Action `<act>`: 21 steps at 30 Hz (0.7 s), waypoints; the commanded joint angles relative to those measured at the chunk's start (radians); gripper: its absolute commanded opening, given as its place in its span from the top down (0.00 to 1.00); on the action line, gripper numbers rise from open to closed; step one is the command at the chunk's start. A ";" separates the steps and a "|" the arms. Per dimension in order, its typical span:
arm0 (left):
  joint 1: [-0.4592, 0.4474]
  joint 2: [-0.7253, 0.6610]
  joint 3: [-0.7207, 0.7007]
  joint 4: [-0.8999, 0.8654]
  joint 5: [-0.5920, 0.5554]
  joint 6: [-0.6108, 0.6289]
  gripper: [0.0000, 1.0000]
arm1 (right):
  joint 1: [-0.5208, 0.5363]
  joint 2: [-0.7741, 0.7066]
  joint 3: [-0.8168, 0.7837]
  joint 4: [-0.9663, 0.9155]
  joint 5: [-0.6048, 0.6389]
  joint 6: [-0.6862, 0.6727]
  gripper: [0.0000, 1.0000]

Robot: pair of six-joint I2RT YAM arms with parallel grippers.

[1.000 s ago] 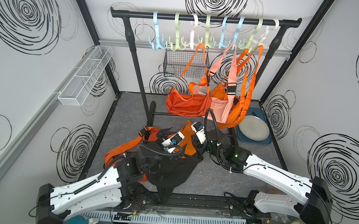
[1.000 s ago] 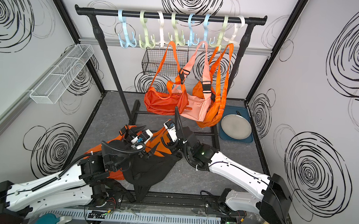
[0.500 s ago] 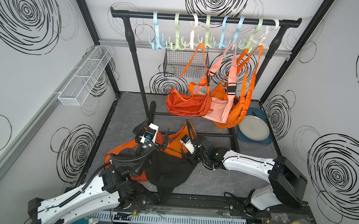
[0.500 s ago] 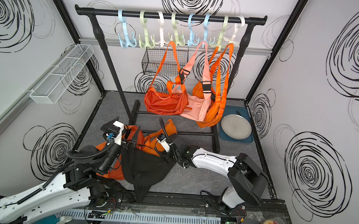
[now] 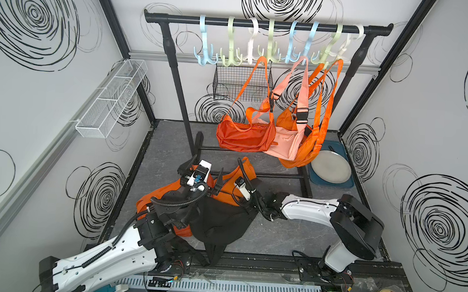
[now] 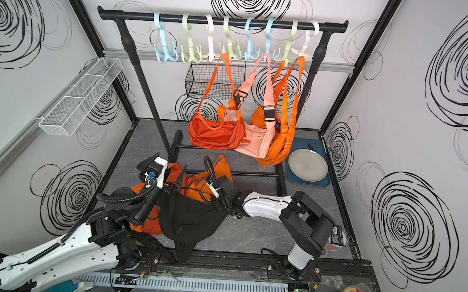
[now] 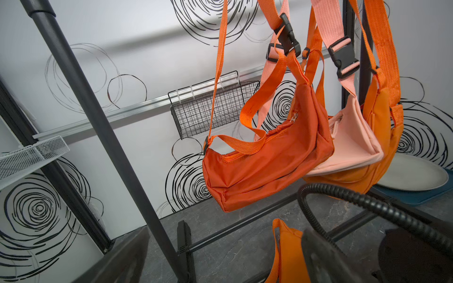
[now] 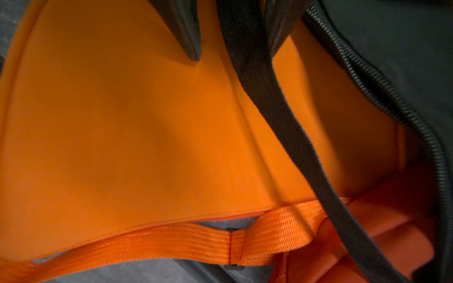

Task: Hang the bag on a hook
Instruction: Pick up the bag from the bag.

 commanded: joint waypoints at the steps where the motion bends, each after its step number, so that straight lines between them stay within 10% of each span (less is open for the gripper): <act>1: 0.003 0.003 0.006 0.027 0.013 -0.007 0.01 | 0.004 0.018 0.016 0.025 0.018 -0.013 0.61; 9: -0.009 0.056 0.040 -0.056 0.101 0.004 0.01 | 0.003 -0.094 0.024 -0.016 0.101 -0.023 1.00; 21: -0.037 0.161 0.099 -0.194 0.312 0.002 0.01 | -0.003 -0.468 0.070 -0.038 0.073 -0.109 1.00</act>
